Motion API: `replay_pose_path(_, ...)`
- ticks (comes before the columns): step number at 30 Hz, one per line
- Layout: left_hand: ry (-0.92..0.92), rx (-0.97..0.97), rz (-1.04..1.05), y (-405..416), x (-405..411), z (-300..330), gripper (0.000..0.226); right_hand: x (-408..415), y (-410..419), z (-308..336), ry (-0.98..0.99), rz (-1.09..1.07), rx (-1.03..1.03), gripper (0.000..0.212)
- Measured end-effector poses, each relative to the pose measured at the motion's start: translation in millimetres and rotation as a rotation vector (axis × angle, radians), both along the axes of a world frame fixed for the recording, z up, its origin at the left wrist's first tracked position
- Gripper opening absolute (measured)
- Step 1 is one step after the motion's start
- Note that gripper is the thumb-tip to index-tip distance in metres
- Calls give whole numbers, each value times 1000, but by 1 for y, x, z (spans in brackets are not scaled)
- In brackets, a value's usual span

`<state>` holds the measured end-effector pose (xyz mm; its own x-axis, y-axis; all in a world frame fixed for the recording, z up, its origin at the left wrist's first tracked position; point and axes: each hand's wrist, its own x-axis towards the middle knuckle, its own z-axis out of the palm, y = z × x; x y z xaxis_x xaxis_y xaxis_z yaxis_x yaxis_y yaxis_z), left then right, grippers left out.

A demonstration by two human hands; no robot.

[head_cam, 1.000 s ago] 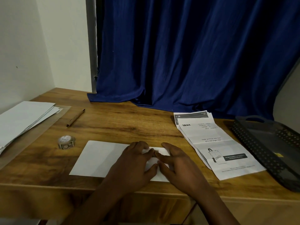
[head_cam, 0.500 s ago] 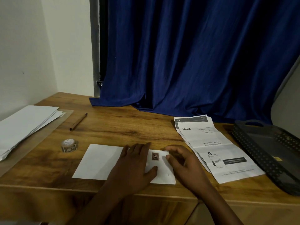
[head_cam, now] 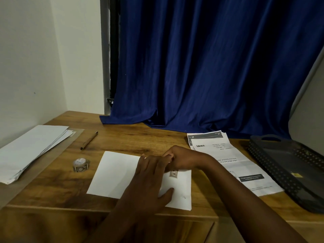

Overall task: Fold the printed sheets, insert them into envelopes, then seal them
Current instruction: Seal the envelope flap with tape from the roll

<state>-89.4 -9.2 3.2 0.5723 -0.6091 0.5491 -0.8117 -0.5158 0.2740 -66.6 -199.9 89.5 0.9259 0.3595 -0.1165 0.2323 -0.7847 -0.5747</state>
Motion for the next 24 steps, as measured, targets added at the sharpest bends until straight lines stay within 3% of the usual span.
replay_pose_path(4, -33, -77, -15, 0, -2, 5, 81, -5, -5, 6, 52, -13, 42, 9)
replay_pose_path(8, -92, -147, 1, -4, -2, 9, 79, -33, -44, 20, 25, -234, 109, 21)
replay_pose_path(11, -6, -206, 19, -14, -1, 13, 81, -68, -88, 33, -61, -424, 200, 23)
replay_pose_path(14, 223, -215, -60, -34, 2, 10, 93, -106, -134, 46, -202, -625, 327, 15)
replay_pose_path(16, 424, -154, -111, -52, 5, 5, 104, -127, -169, 55, -338, -767, 329, 11)
replay_pose_path(18, 484, -52, -117, -72, 7, 2, 110, -146, -207, 62, -481, -925, 268, 12)
replay_pose_path(21, 429, 90, -89, -95, 8, -1, 103, -172, -265, 64, -648, -1141, 225, 16)
replay_pose_path(24, 251, 289, -68, -100, 12, -14, 88, -190, -313, 55, -630, -1263, 158, 22)
